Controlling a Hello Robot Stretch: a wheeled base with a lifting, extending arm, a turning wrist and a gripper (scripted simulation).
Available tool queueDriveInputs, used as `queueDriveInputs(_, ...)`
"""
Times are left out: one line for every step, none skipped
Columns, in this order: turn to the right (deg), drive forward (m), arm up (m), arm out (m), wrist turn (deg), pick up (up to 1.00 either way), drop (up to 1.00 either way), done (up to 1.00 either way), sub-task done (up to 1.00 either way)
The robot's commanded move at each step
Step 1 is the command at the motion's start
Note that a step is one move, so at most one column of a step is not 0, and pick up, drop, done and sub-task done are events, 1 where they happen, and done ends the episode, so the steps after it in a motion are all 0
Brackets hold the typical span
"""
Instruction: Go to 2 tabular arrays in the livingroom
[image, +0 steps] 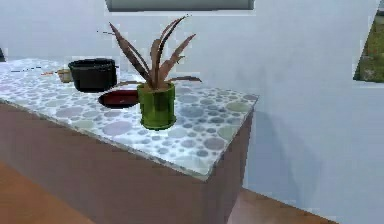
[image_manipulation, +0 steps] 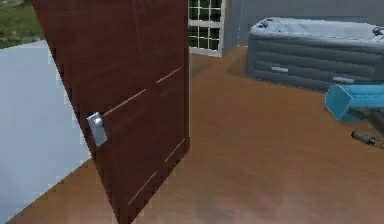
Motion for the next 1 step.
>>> queueDriveInputs(-45.0,0.0,0.0,0.0,0.0,0.0,0.0,0.0,0.0)
